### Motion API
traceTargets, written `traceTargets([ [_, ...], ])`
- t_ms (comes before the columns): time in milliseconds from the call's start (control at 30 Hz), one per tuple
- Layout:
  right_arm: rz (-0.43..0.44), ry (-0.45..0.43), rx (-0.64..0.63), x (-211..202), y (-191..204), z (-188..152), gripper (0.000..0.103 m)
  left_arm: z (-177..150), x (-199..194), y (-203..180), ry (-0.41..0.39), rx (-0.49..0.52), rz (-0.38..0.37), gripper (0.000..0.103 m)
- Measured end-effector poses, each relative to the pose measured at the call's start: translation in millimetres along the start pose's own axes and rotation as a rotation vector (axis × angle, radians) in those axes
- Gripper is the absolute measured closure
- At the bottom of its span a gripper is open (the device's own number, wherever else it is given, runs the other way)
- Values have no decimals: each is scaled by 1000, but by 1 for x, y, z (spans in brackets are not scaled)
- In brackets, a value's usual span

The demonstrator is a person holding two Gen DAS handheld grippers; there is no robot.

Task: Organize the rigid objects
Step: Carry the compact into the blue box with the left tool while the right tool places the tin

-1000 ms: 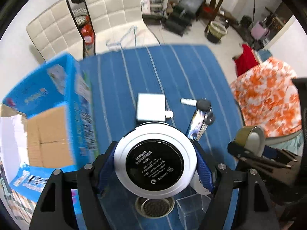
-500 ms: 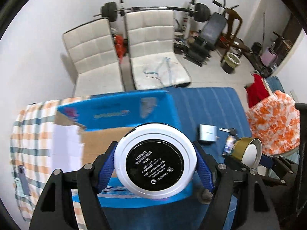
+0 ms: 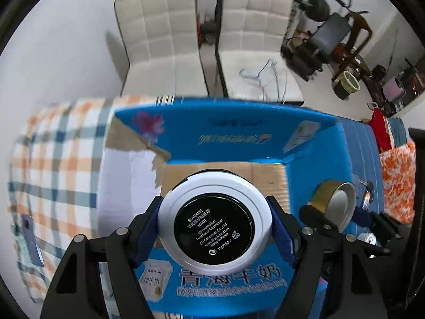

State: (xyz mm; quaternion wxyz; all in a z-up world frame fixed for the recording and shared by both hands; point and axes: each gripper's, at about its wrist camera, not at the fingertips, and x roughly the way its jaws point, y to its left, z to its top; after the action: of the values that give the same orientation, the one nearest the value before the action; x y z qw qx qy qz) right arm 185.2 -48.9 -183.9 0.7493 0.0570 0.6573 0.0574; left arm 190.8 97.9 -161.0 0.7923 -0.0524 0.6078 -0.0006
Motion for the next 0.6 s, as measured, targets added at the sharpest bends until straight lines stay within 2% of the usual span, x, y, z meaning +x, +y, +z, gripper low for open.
traceTargets([
  [133,16,67,53,44,0,13,36,10,32,18,64,-18,-25,30],
  [300,-35,73,42,73,5,24,36,17,68,33,140,-55,-73,30],
  [567,-97,112,-21,111,19,42,35,17,89,39,196,-101,-122,30],
  [600,-98,118,-23,112,20,43,31,17,89,39,198,-100,-124,30],
])
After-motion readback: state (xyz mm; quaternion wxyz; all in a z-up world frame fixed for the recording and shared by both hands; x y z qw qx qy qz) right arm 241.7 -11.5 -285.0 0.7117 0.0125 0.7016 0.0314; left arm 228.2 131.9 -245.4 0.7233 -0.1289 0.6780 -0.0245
